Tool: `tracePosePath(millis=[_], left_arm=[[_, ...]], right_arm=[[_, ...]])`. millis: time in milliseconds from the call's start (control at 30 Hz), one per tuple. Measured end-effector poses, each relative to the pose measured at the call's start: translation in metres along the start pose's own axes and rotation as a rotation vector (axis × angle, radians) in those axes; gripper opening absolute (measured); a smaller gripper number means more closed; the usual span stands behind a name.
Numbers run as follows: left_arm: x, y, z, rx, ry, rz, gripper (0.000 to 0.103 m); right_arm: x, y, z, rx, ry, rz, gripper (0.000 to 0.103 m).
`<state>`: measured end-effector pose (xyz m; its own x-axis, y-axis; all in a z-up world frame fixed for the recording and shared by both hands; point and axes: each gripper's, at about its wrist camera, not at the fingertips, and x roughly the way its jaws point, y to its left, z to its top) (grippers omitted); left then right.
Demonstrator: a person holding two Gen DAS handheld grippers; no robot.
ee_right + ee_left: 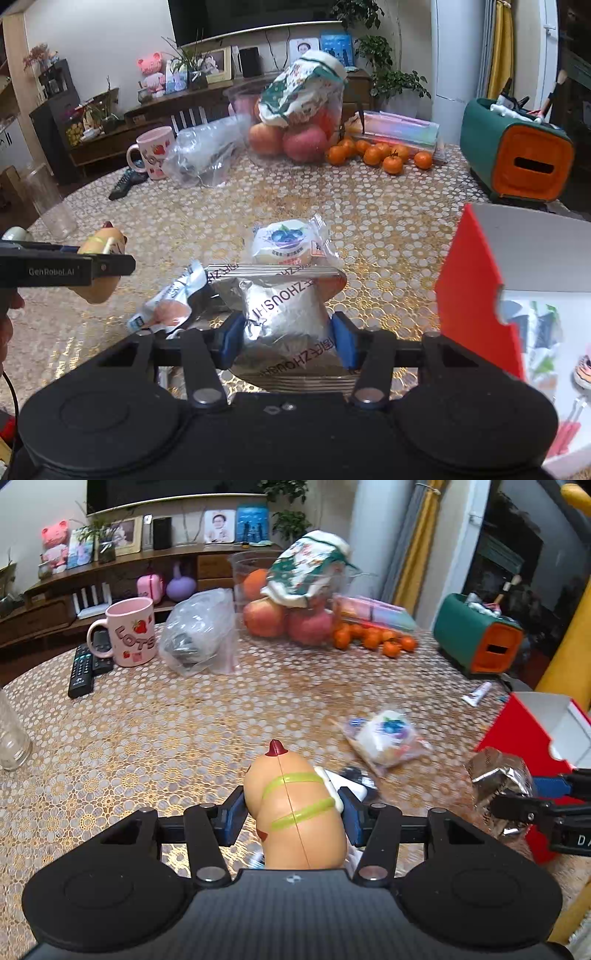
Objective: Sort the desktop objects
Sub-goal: 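Carry the foil bag and pig toy over the box with both tools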
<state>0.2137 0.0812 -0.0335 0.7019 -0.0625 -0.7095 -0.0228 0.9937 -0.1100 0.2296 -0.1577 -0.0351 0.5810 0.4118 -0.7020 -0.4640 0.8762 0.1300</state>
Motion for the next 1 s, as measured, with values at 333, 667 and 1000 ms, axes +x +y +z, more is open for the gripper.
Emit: tracePosePath(millis=[333,667,1000], left_arm=[[-0.041,-0.057,-0.003,0.073,-0.013,-0.062,0.052],[-0.061,-0.122,-0.006,0.158,-0.008,-0.171,0.052],[-0.062,-0.180,0.001,0.245,-0.007,-0.235,0.052]], right_arm=[[-0.057,-0.018,-0.006,0.002,-0.056,-0.028,0.050],[-0.104,-0.057,-0.013,0.028,-0.108,-0.079,0.050],[-0.133,-0.108,-0.019,0.087,-0.140,-0.141,0.050]])
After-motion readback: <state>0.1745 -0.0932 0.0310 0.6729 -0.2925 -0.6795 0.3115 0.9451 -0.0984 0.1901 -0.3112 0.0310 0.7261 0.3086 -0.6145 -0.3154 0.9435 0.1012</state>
